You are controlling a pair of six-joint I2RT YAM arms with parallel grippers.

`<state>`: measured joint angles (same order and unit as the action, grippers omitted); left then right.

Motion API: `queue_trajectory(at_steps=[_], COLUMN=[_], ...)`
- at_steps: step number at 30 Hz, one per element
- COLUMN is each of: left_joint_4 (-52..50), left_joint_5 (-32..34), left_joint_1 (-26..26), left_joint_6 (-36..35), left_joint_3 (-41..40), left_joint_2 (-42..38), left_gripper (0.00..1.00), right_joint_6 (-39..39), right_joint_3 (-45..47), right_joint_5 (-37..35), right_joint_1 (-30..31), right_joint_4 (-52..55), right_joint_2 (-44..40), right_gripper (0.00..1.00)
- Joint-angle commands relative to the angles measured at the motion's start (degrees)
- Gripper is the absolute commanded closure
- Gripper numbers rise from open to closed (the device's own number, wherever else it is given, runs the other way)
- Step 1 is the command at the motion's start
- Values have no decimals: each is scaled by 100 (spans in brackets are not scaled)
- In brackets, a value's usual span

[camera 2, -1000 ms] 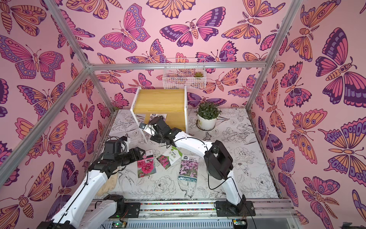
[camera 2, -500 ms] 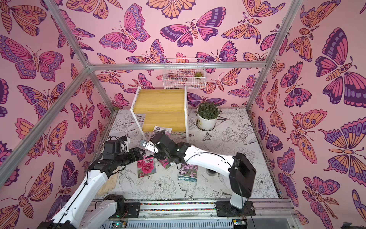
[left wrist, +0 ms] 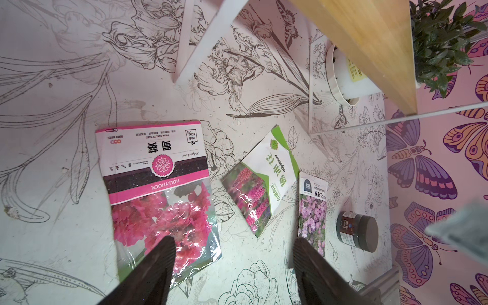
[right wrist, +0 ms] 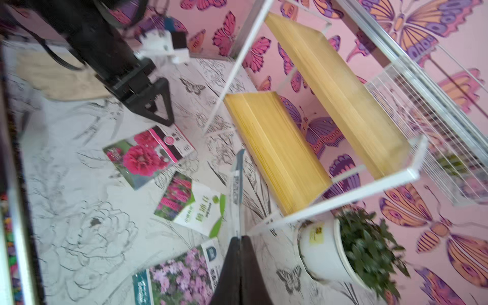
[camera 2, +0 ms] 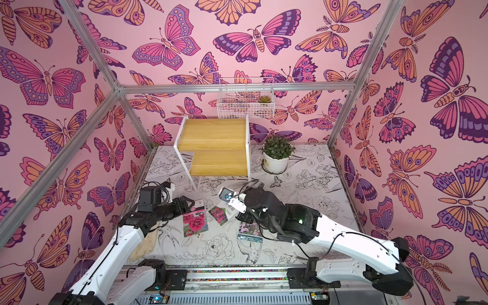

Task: Take the seed bag off the shelf
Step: Place the seed packet at the center of the board.

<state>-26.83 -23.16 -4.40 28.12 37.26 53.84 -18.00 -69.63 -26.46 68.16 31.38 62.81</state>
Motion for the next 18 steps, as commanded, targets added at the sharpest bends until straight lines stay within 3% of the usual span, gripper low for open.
queue_trajectory(at_steps=[1, 8, 11, 18], left_joint_4=[73, 80, 81, 95], left_joint_5=[-172, -217, -255, -291], left_joint_1=[44, 37, 43, 38], left_joint_6=[-127, -129, -131, -162], left_joint_3=[89, 71, 80, 124], left_joint_2=[115, 101, 106, 221], left_gripper=[27, 27, 27, 27], right_joint_6=[252, 988, 1233, 1410], right_joint_3=[312, 887, 1259, 1448], right_joint_5=[-1036, -871, -368, 220], right_joint_1=[-295, -1816, -2681, -4045], right_joint_4=[672, 636, 458, 222], right_joint_2=[-229, -866, -898, -31], right_gripper=[100, 100, 100, 100])
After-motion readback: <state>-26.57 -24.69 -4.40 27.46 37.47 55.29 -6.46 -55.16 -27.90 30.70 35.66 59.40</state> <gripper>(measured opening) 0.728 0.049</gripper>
